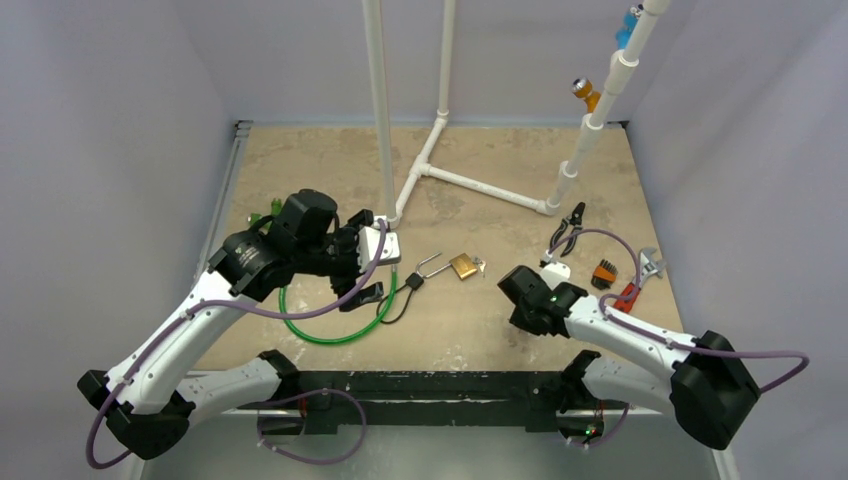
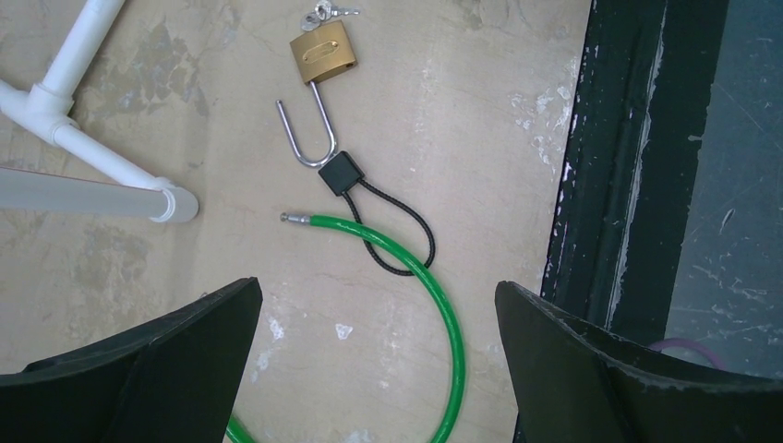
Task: Unlock with the key
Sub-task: Pick up the key from the center of the board.
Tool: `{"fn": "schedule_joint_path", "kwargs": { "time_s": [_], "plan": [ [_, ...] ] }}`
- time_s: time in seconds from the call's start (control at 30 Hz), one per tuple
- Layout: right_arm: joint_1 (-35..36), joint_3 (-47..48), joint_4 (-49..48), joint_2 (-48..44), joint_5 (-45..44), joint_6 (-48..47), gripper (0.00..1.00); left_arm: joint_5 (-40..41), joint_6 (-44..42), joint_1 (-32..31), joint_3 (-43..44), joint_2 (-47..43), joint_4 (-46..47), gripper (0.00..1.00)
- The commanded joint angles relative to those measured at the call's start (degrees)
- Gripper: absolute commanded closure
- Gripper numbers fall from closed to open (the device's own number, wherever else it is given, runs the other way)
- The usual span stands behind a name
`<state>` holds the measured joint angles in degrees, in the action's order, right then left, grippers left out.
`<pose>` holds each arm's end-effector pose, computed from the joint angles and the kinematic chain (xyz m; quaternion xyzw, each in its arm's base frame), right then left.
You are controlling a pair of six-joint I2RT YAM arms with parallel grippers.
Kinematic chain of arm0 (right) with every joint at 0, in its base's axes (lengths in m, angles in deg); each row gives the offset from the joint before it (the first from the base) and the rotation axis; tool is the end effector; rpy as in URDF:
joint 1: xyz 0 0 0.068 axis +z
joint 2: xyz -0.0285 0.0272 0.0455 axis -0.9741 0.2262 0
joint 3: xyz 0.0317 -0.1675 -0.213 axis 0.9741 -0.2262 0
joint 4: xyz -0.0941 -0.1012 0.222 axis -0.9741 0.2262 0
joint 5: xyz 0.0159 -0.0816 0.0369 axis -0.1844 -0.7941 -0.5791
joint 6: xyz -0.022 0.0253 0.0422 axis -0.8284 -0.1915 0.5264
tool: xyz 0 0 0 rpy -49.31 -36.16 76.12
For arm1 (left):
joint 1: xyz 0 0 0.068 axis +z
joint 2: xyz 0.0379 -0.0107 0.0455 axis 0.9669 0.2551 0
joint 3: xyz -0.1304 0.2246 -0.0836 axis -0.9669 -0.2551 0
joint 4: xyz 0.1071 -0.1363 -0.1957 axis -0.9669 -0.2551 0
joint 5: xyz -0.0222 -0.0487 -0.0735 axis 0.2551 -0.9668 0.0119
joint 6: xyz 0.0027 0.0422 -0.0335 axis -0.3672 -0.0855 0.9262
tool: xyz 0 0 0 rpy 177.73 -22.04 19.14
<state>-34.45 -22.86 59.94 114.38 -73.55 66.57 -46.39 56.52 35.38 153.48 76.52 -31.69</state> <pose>0.1296 0.0991 0.1606 0.2252 0.9402 0.0058 0.2555 0.1315 -0.1288 0.3744 0.5807 0.6927 -0.2264 0.3630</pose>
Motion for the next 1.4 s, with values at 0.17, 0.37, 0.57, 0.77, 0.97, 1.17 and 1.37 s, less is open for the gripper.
{"fn": "schedule_joint_path", "kwargs": {
  "time_s": [0.17,0.37,0.57,0.77,0.97,1.17,1.37],
  "plan": [
    [-0.4,0.5,-3.3,2.3,-0.5,0.2,0.89,0.0,-1.6,-0.2,1.4,0.2,2.1,0.0],
    [-0.4,1.7,-4.6,3.0,0.4,-2.8,1.0,-0.1,-2.1,-0.4,2.1,0.9,0.2,0.0],
    [-0.5,3.3,-6.4,1.1,1.8,-6.4,1.0,-1.8,-5.7,-0.9,1.5,0.5,-0.5,0.0],
    [-0.4,9.4,-14.4,-5.1,6.4,-16.7,1.0,-4.5,0.4,-2.1,-2.5,-0.2,11.6,0.0],
    [-0.4,18.0,-23.1,-7.3,19.2,-31.2,1.0,-9.6,5.3,-2.1,-7.2,-0.6,23.7,0.0],
    [-1.2,24.0,-26.1,-5.3,33.9,-35.6,1.0,-6.1,-1.9,-2.1,-10.2,0.4,32.3,0.0],
    [-5.3,26.6,-31.0,-3.9,52.6,-35.1,1.0,-3.2,-4.6,-2.1,-10.2,1.1,37.9,0.0]
  ]
}}
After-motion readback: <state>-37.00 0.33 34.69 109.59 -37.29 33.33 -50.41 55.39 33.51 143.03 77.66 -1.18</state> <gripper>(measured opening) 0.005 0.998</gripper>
